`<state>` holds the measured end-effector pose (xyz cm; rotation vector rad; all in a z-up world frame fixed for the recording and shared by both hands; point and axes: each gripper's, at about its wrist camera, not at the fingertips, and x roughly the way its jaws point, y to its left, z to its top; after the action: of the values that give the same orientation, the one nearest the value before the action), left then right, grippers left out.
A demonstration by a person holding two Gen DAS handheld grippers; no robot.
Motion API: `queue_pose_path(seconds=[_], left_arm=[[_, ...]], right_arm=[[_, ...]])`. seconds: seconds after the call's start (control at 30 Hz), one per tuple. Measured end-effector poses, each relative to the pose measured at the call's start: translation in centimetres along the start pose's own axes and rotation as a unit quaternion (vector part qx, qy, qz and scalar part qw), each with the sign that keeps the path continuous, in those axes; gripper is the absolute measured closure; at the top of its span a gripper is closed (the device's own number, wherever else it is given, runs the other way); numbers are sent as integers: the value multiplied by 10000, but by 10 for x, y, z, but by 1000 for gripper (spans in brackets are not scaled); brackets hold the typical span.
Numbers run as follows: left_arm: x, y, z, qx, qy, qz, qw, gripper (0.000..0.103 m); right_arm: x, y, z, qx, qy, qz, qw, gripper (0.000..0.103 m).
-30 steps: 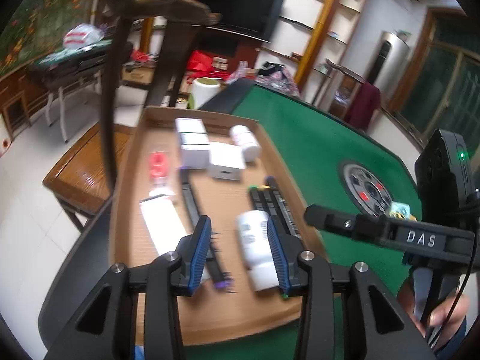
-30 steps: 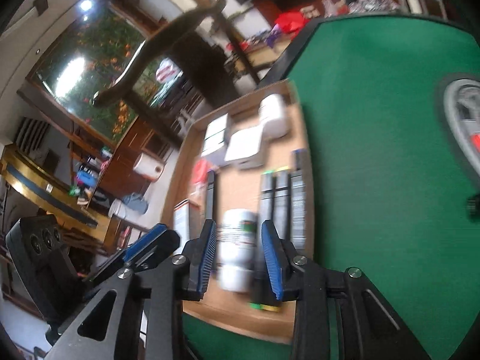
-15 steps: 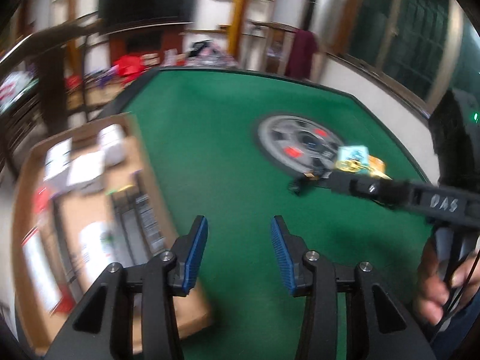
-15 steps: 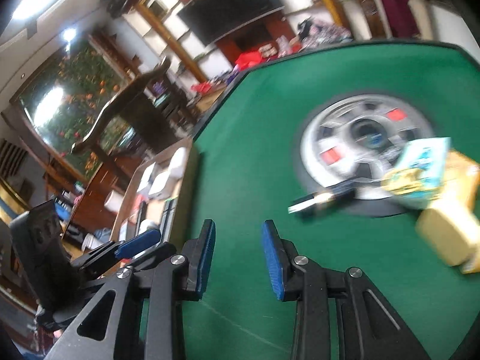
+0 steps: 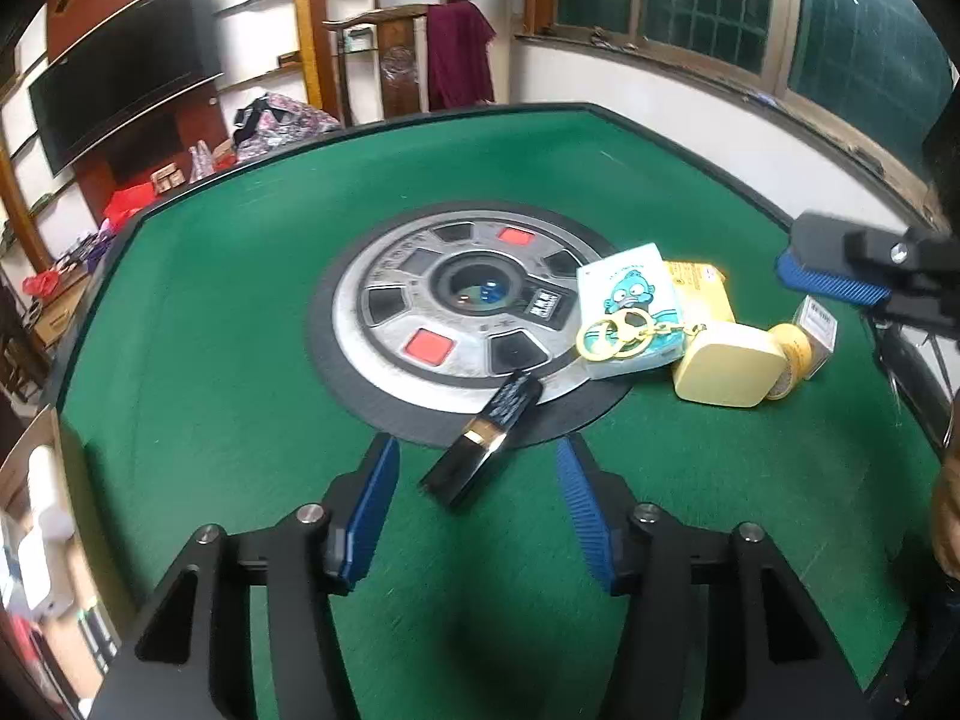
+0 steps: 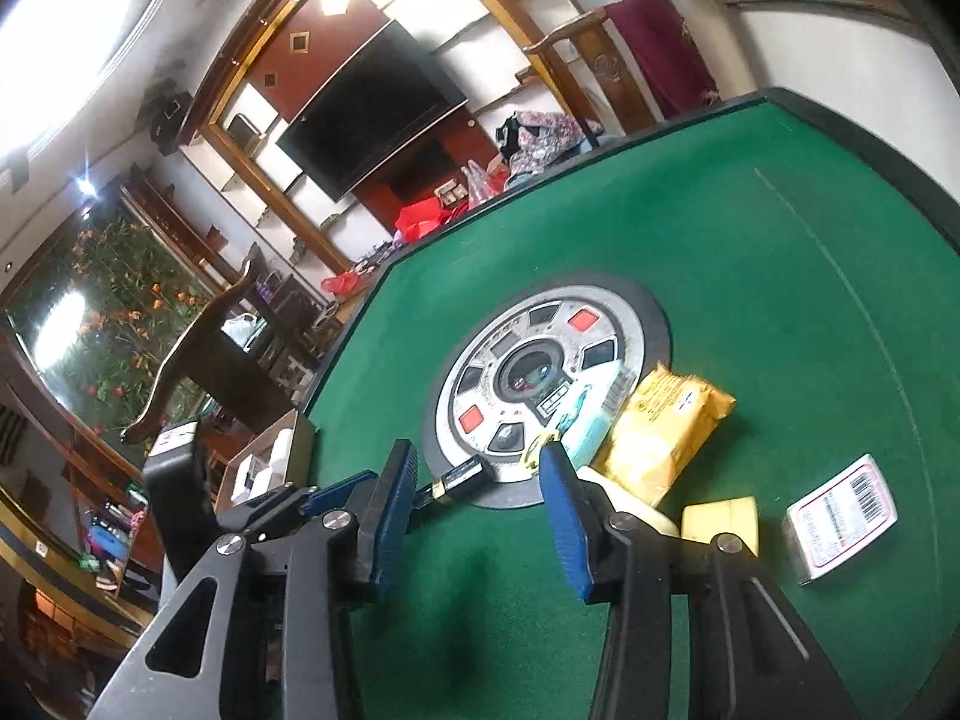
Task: Organize objects
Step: 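Grasp the black gold-banded tube with the left tool while the right tool approaches the cream bar, then grasp the cream bar with gold keyring with the right tool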
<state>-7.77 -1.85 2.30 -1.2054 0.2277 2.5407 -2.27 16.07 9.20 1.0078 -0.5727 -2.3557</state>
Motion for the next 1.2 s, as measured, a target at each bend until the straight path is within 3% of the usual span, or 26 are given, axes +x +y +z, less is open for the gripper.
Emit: queue_pose_path(seconds=[0.27, 0.33, 0.4, 0.43, 0.63, 0.83, 0.93, 1.1, 1.2], left_arm=[[34, -9, 5, 64, 194, 121, 9997, 46], [40, -9, 4, -8, 249, 277, 9993, 56], [39, -4, 2, -311, 148, 144, 9993, 81], [39, -3, 1, -363, 143, 223, 9990, 86], [23, 5, -18, -773, 182, 390, 9961, 86], [16, 6, -28, -712, 59, 490, 9962, 86], [16, 9, -30, -708, 20, 445, 9965, 86], [16, 12, -29, -734, 8, 368, 9966, 86], [16, 12, -28, -734, 8, 381, 9966, 86]], right_arm=[[6, -3, 0, -137, 40, -324, 9994, 54], [8, -3, -1, -222, 40, -489, 9985, 54], [13, -4, -2, -307, 67, -633, 9975, 54], [15, -5, -5, -337, 85, -670, 9972, 54], [29, -3, -8, -760, 314, -861, 9929, 50], [50, 1, -14, -1401, 766, -1100, 9810, 48], [52, 1, -19, -1472, 893, -1183, 9779, 76], [56, 13, -29, -1877, 928, -1356, 9684, 76], [64, 9, -31, -1989, 1019, -1727, 9593, 75]])
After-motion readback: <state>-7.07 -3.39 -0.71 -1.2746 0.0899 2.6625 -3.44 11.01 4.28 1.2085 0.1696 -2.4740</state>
